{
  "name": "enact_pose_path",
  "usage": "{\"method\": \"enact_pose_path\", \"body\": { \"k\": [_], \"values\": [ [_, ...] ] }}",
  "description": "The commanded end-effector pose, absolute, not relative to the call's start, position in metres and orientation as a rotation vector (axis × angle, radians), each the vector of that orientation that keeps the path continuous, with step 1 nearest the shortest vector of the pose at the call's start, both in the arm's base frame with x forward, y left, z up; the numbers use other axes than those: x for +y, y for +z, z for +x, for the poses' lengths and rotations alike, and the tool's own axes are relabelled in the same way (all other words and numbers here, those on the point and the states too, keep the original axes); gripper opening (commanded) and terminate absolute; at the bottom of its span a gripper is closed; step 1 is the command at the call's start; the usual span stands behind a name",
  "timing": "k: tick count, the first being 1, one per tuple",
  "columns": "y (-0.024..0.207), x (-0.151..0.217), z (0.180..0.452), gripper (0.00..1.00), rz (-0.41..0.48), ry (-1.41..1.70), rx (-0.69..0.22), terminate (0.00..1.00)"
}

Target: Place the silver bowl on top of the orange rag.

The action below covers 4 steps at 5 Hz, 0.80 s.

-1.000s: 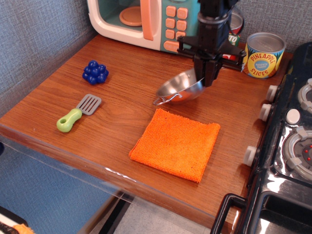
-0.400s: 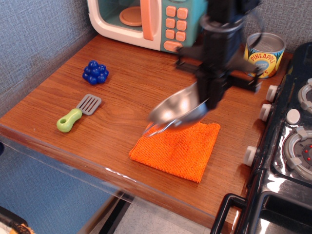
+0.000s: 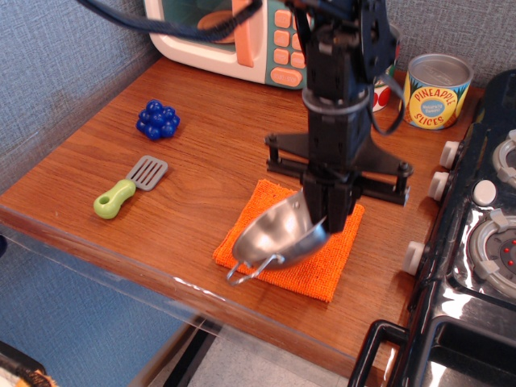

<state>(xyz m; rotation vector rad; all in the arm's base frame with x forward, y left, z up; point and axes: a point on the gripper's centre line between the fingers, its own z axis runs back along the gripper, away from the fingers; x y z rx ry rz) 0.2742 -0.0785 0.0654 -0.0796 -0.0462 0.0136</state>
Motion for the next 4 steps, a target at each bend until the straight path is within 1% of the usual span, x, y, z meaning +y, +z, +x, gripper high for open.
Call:
{"method": "enact_pose_path", "body": {
  "k": [1, 2, 3, 4],
  "values": [
    [0.089, -0.063, 0.303, 0.0, -0.055, 0.065, -0.126, 0.0],
    [0.11, -0.055, 0.31, 0.0, -0.059, 0.084, -0.178, 0.0],
    [0.102, -0.061, 0.311, 0.0, -0.082, 0.062, -0.138, 0.0],
    [0.092, -0.071, 0.308, 1.0, -0.09, 0.042, -0.095, 0.0]
  ]
}}
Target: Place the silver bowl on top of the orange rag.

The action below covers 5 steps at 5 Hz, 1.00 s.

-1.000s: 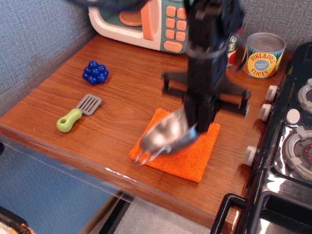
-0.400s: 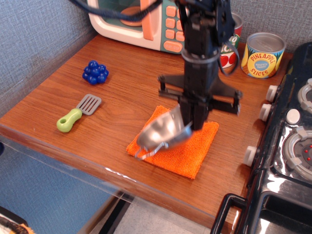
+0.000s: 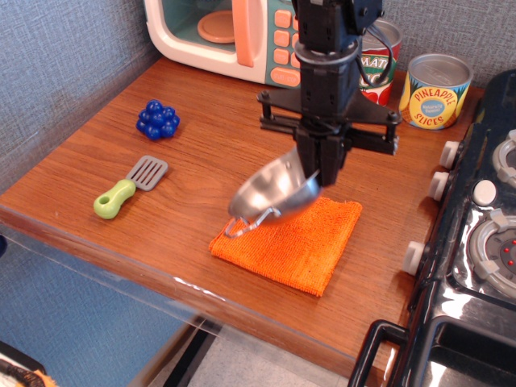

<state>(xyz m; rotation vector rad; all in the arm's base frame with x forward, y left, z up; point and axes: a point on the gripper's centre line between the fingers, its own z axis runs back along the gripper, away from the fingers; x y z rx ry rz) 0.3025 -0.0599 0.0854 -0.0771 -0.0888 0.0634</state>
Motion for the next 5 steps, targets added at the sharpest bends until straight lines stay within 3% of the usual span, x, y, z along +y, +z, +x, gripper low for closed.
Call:
{"method": "enact_pose_path", "body": {
  "k": [1, 2, 3, 4, 5],
  "values": [
    [0.08, -0.072, 0.306, 1.0, -0.095, 0.041, -0.052, 0.0],
    [0.078, -0.069, 0.305, 1.0, -0.146, 0.029, -0.028, 0.0],
    [0.098, -0.065, 0.306, 1.0, -0.256, 0.042, -0.103, 0.0],
    [0.124, -0.052, 0.308, 1.0, -0.333, 0.025, -0.301, 0.0],
    [0.137, -0.036, 0.311, 1.0, -0.209, 0.014, -0.378, 0.0]
  ]
}}
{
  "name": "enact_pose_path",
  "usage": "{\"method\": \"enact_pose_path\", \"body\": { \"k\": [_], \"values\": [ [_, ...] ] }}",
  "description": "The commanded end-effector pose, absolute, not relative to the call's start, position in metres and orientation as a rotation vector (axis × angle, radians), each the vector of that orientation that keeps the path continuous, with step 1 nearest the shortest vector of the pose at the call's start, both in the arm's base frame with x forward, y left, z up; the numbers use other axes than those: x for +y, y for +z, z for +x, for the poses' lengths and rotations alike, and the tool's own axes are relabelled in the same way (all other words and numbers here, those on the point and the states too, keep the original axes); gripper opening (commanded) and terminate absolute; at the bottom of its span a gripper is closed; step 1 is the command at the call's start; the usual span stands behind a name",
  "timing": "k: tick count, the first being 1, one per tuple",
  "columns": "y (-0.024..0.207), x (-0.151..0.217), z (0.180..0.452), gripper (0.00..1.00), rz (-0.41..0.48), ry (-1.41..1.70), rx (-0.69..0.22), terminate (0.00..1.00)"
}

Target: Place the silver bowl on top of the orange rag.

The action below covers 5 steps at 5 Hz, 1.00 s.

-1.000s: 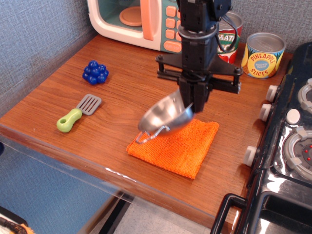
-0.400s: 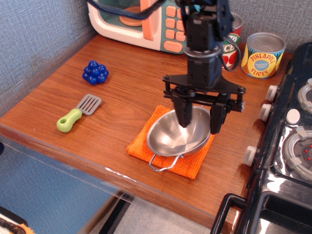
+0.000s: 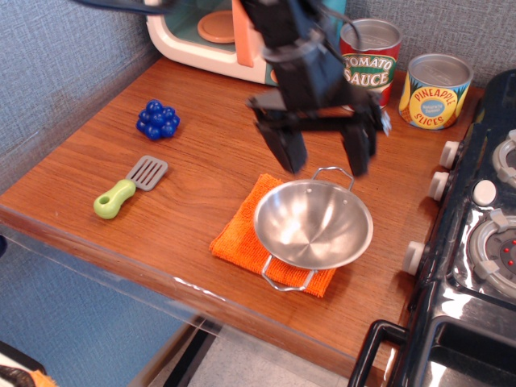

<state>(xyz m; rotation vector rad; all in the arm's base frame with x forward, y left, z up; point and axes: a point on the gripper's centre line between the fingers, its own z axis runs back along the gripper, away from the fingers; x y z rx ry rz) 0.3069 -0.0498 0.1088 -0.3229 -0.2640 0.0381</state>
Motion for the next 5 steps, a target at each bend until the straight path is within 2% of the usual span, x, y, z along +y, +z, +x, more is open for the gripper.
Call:
{"method": "enact_pose_path", "body": {
  "k": [1, 2, 4, 5],
  "values": [
    [0.138, -0.028, 0.312, 1.0, -0.102, 0.005, -0.315, 0.0],
    [0.132, -0.023, 0.318, 1.0, -0.061, -0.063, -0.231, 0.0],
    [0.126, -0.015, 0.321, 1.0, -0.095, -0.053, -0.204, 0.0],
    [0.126, -0.015, 0.321, 1.0, -0.095, -0.053, -0.204, 1.0]
  ]
}}
